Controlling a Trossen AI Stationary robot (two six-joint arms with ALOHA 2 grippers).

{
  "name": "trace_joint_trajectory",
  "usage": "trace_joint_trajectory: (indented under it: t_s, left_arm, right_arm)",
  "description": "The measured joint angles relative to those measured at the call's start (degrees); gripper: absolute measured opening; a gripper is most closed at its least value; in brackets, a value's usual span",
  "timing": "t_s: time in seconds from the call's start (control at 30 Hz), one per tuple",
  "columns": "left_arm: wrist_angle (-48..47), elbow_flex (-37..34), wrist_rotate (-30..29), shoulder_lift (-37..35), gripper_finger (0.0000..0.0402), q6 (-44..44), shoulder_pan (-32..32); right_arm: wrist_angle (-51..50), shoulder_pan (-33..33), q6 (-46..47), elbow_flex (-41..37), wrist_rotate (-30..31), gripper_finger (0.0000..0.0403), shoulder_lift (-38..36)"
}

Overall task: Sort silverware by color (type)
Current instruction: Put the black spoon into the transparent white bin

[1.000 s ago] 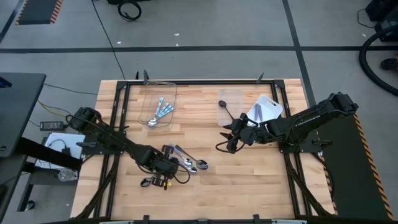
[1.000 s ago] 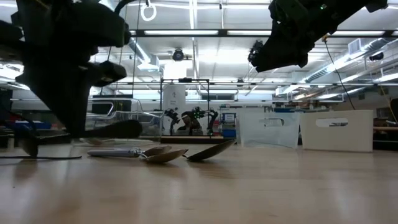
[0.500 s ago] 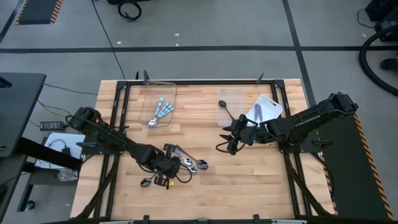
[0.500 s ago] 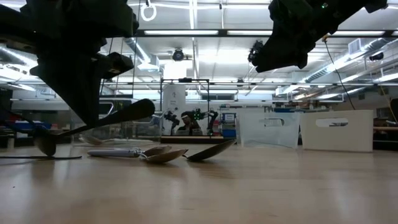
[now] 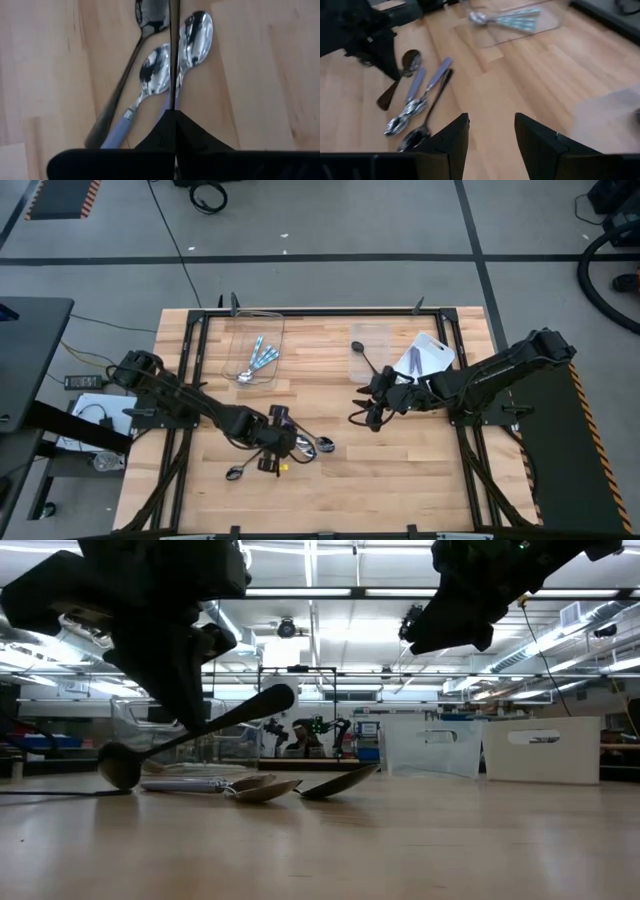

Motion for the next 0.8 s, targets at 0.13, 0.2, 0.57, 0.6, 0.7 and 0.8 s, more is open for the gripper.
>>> trace_joint_trajectory:
  t_s: [0.13, 0.2, 0.57, 0.6, 0.7, 0.8]
  left_arm:
    - [0.54, 0.00, 0.00, 0.00, 0.0000, 0.00, 1.75]
    - [1.28, 0.00, -0.02, 0.00, 0.0000, 0.08, 2.55]
    - [1.64, 0.00, 0.00, 0.00, 0.0000, 0.05, 3.19]
    - [1.66, 0.00, 0.00, 0.00, 0.0000, 0.01, 3.19]
    - [1.60, 0.00, 0.30, 0.00, 0.0000, -0.07, 3.17]
    - [1.30, 0.00, 1.31, 0.00, 0.0004, -1.61, 3.08]
  right_arm:
    - [3.08, 0.58, -0.41, 0.02, -2.63, 0.0169, 3.53]
    - [6.00, 1.11, -2.57, 0.02, -2.74, 0.0169, 6.34]
    - [30.45, 3.43, -17.45, 0.02, -2.68, 0.0183, 19.82]
    - [31.83, 3.49, -18.03, 0.04, -2.80, 0.0189, 20.76]
    - [33.59, 3.64, -18.58, 0.04, -3.24, 0.0209, 22.95]
    - [34.94, 3.63, -18.21, 0.04, -3.35, 0.0226, 24.47]
